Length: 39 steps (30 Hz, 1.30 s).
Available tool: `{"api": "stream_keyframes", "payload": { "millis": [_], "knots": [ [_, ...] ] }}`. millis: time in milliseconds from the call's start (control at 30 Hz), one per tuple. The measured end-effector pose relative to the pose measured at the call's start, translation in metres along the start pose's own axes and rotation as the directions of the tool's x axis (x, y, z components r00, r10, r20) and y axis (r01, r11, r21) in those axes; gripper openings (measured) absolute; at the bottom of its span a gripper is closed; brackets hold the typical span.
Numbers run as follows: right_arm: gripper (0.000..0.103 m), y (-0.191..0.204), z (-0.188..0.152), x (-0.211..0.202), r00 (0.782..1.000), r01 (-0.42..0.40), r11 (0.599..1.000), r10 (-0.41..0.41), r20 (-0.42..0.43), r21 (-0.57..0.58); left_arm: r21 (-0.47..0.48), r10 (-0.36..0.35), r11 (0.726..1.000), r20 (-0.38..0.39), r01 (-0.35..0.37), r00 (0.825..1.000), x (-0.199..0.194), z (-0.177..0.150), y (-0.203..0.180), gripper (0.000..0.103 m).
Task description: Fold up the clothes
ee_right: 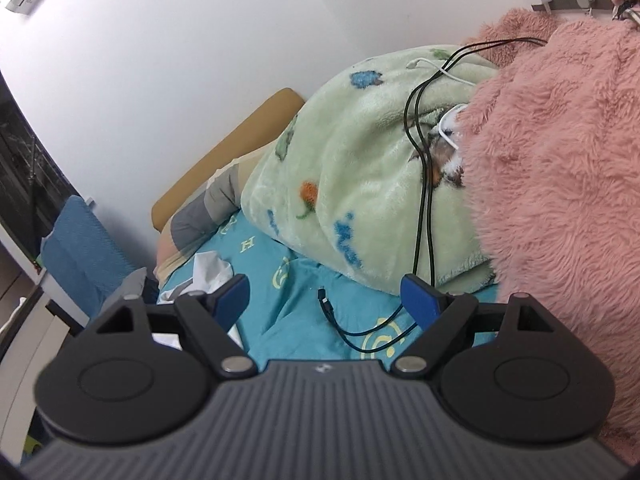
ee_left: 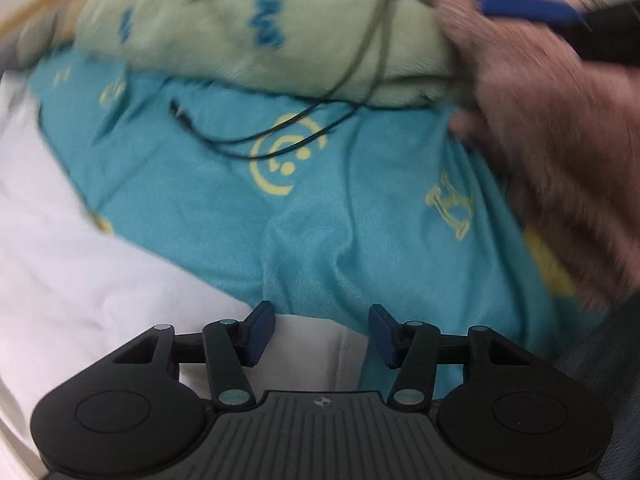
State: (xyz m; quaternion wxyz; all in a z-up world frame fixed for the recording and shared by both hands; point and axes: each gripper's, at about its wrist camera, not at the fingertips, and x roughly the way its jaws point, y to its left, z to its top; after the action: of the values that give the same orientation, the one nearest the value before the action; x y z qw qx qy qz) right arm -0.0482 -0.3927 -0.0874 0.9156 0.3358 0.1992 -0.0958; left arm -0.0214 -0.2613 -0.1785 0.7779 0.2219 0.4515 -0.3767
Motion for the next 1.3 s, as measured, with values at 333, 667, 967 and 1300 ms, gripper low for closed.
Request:
{"api": "stream_keyframes", "payload": {
  "millis": [333, 667, 967, 1300],
  "knots": [
    [0.084, 0.003, -0.003, -0.006, 0.998, 0.049, 0.999, -0.048, 0.043, -0.020, -0.070, 0.011, 0.998, 0.120, -0.003, 0.993, -0.066, 0.005, 0.014, 0.002],
    [0.084, 0.034, -0.015, -0.007, 0.999, 0.011, 0.985, -0.005, 0.035, -0.170, -0.522, 0.067, 0.853, 0.102, -0.004, 0.992, -0.194, -0.072, 0.109, 0.002],
    [0.083, 0.073, -0.060, 0.025, 0.955, -0.172, 0.954, 0.100, -0.279, -0.244, -0.709, 0.034, 0.704, 0.098, 0.046, 0.995, -0.202, -0.102, 0.163, 0.047],
    [0.079, 0.088, -0.086, 0.054, 0.896, -0.188, 0.941, 0.047, -0.441, -0.283, -0.803, 0.025, 0.595, -0.023, -0.033, 0.999, -0.139, -0.113, 0.206, 0.042]
  ]
}}
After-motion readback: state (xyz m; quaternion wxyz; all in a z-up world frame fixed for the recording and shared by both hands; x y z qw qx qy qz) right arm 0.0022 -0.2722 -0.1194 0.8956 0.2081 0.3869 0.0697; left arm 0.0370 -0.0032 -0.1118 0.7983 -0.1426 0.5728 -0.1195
